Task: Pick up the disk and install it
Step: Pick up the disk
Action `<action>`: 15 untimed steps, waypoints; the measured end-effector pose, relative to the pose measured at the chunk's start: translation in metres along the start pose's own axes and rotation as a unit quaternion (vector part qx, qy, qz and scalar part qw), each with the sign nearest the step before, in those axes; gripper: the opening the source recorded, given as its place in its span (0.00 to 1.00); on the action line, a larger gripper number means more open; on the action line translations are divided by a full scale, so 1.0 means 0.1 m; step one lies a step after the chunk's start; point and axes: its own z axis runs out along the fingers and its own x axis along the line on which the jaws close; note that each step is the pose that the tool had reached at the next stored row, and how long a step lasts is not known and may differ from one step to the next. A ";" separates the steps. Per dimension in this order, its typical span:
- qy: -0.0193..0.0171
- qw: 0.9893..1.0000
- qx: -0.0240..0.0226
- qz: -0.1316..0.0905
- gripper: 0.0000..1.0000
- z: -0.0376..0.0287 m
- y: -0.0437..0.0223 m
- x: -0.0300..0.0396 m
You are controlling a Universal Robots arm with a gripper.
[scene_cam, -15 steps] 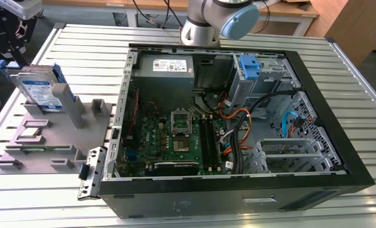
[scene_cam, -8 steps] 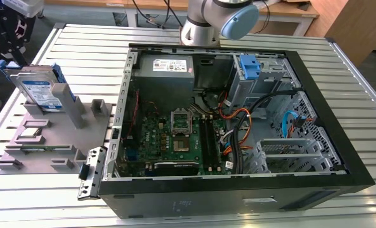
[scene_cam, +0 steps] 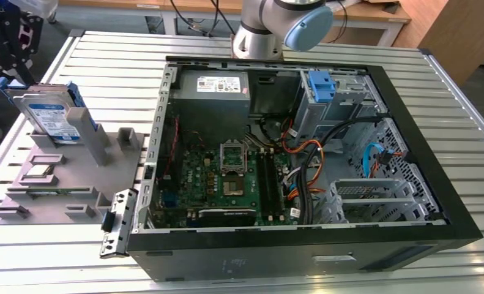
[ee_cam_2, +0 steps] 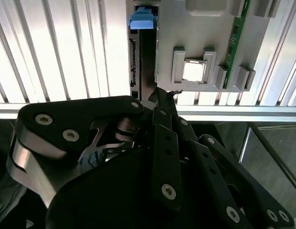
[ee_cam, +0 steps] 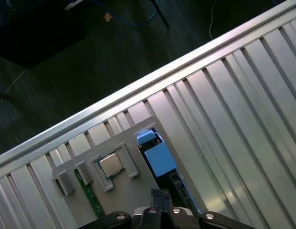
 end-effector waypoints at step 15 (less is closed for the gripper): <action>-0.011 0.996 -0.005 -0.087 0.11 0.002 0.000 -0.001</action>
